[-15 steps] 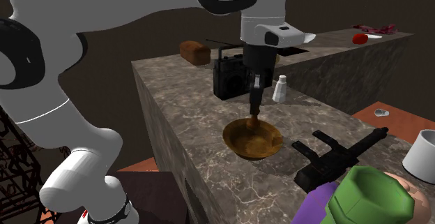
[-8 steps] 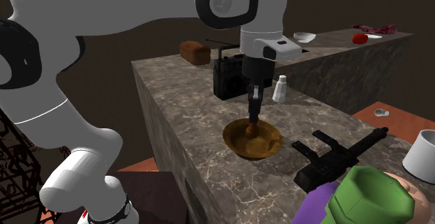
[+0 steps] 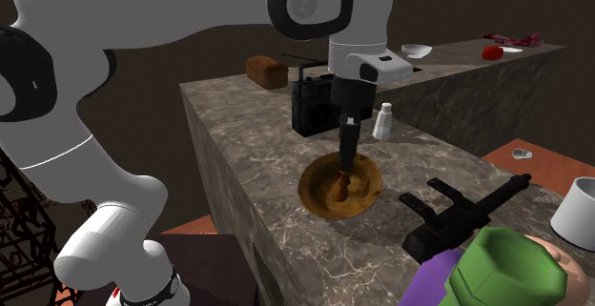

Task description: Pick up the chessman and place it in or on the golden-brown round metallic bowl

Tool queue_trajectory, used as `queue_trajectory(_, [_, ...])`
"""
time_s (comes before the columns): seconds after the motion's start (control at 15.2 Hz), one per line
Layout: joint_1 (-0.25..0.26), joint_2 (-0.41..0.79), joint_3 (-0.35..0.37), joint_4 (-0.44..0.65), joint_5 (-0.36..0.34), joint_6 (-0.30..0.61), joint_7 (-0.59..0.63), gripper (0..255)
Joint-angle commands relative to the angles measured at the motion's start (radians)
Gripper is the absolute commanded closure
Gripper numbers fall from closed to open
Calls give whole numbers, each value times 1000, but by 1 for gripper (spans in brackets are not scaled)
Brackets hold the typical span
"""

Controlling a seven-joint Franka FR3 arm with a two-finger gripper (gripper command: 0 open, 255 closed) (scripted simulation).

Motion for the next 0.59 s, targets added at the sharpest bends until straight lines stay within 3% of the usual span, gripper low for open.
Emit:
queue_trajectory(0.0, [0, 0, 0, 0, 0, 0, 0, 0])
queue_trajectory(0.07, [0, 0, 0, 0, 0, 0, 0, 0])
queue_trajectory(0.33, [0, 44, 3, 177, -4, -133, 4, 0])
queue_trajectory(0.53, [0, 43, 3, 177, -4, -133, 4, 0])
